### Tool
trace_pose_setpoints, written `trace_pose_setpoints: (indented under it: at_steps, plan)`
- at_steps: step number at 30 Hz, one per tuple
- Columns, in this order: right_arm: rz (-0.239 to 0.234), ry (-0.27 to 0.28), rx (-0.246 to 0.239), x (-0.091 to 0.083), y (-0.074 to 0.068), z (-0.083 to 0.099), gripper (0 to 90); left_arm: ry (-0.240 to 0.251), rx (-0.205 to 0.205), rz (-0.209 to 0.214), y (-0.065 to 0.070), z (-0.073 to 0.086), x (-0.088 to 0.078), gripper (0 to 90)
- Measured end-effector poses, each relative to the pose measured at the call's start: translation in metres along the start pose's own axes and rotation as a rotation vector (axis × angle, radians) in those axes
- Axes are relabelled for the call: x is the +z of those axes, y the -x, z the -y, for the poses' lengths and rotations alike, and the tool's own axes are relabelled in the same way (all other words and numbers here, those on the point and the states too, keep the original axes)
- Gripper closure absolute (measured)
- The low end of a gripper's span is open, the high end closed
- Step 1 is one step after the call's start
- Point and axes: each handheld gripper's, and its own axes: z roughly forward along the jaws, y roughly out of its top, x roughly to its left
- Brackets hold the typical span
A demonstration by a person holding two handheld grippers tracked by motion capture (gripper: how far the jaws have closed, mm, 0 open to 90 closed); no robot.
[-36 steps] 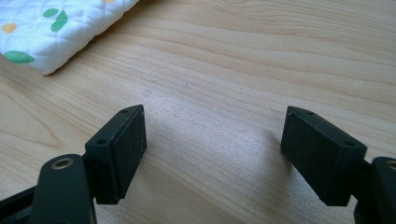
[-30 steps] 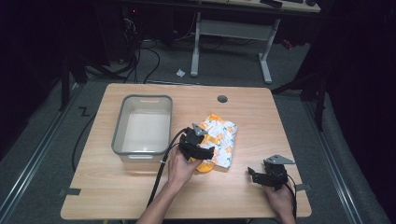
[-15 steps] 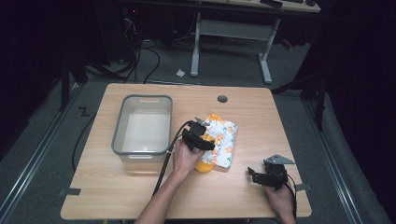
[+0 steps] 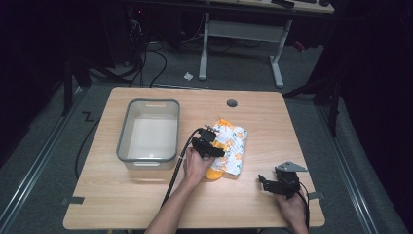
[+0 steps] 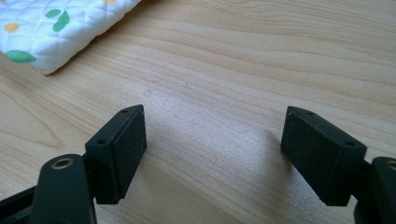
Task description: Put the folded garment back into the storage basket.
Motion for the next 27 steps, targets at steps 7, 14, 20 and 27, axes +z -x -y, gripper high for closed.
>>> trace_pose_setpoints:
  at_steps: [7,14,20,27]
  plan:
    - [-0.001,-0.001,0.005,0.0,0.0,0.0,22.8,-0.002,0.039,0.019,0.004,0.0,-0.003,36.6]
    - [0.0,-0.001,0.005,0.0,0.0,0.0,22.8,-0.002,0.05,0.097,0.008,-0.001,-0.005,66.0]
    - [0.0,-0.001,0.006,0.0,0.0,0.0,22.8,-0.002,0.0,0.164,0.002,0.0,-0.007,73.2]
    - [0.0,-0.001,0.007,0.0,0.0,0.0,22.8,0.05,0.003,0.192,0.003,-0.003,-0.021,74.4]
